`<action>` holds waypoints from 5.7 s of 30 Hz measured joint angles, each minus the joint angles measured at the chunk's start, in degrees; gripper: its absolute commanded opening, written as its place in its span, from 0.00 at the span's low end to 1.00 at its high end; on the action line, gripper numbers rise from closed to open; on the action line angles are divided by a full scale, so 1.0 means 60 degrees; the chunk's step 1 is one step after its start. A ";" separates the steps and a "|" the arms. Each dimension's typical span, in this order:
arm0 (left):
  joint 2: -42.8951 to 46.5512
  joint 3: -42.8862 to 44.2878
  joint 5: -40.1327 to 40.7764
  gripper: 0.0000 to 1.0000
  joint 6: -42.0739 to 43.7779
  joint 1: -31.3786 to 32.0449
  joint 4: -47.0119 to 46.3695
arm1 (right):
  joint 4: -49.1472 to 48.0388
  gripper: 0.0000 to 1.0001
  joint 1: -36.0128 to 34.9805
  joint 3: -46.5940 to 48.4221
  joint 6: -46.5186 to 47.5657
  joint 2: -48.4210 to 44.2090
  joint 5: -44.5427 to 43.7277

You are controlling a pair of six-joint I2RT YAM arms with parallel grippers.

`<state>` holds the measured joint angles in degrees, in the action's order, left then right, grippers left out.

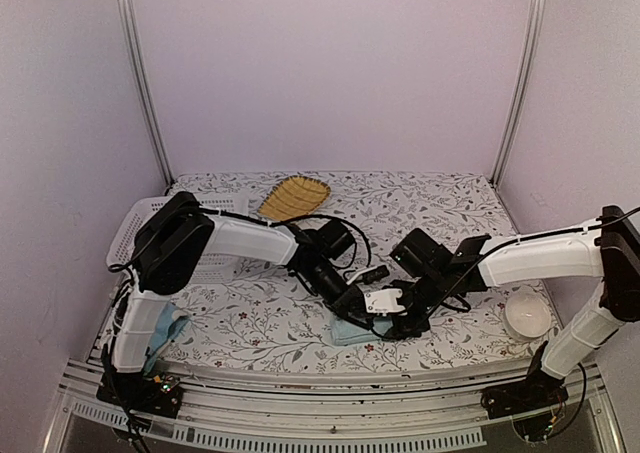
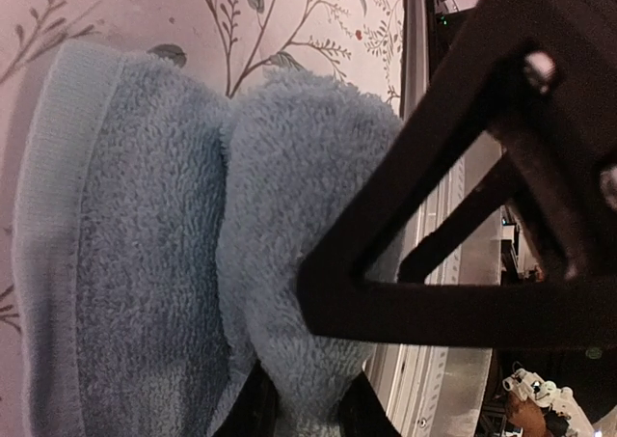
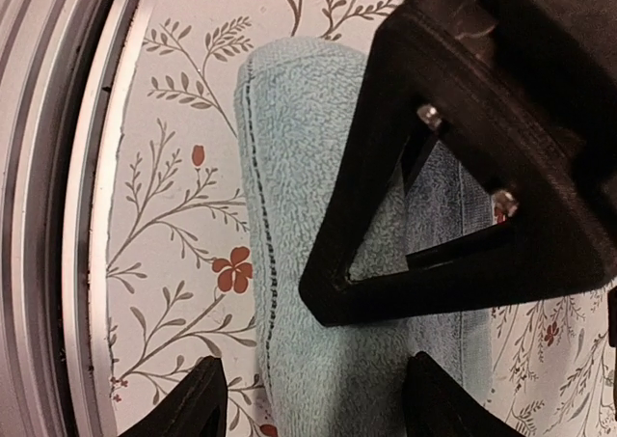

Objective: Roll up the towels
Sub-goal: Roll the towel at the center of the board, then adjust the towel at the center of the board.

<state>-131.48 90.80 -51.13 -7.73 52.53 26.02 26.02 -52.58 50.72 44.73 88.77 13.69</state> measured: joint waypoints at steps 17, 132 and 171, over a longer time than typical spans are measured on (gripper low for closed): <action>0.1545 -0.1468 0.1996 0.53 0.0295 -0.0120 -0.0466 | -0.1235 0.20 -0.0353 -0.0055 0.0280 0.0994 -0.0474; 0.4218 -0.3391 1.0142 0.06 0.2328 0.1687 -0.2386 | 0.7053 0.56 0.5231 0.6098 -0.0007 0.3661 0.7082; 0.1373 -0.0856 0.1013 0.03 -0.0186 -0.0761 -0.0138 | 0.1971 0.57 0.0299 0.1978 0.1949 -0.0463 0.0390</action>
<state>-123.24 85.67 -45.06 -8.84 47.97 25.19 37.85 -50.78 62.59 56.42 86.00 16.03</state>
